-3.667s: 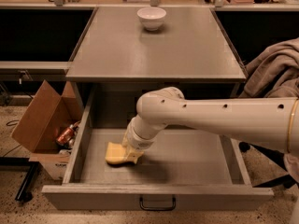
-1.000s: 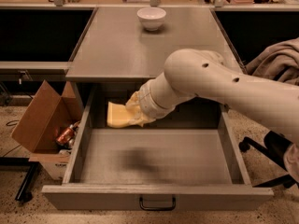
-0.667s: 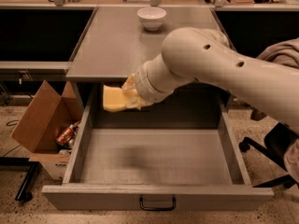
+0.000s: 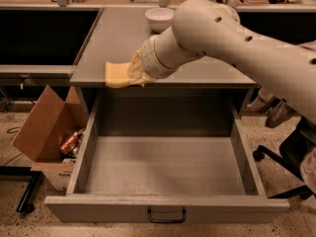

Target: Pick sponge from top drawer and place on counter

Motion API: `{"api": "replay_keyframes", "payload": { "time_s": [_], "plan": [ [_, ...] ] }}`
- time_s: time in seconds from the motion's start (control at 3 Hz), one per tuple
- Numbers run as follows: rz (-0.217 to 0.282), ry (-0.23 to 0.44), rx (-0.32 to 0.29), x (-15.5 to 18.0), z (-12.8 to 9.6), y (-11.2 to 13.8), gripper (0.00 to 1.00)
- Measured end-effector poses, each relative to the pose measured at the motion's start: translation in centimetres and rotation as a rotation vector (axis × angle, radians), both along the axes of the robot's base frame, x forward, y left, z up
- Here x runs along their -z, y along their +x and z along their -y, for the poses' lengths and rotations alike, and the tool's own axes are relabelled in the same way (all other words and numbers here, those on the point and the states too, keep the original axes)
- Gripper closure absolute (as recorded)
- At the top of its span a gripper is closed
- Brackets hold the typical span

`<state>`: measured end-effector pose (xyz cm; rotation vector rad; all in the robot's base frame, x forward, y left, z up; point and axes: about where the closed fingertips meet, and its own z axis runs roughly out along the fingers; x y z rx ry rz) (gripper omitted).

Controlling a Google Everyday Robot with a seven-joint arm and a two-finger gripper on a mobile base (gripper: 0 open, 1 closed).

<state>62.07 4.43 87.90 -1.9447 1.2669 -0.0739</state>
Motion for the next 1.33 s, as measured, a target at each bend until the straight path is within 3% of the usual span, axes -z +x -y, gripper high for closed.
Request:
{"api": "replay_keyframes", "payload": {
  "time_s": [0.67,1.33],
  "plan": [
    [0.017,0.082,-0.004,-0.8,-1.7,6.1,1.00],
    [0.000,0.125,-0.030,-0.9,-4.1,10.2,0.58]
  ]
}}
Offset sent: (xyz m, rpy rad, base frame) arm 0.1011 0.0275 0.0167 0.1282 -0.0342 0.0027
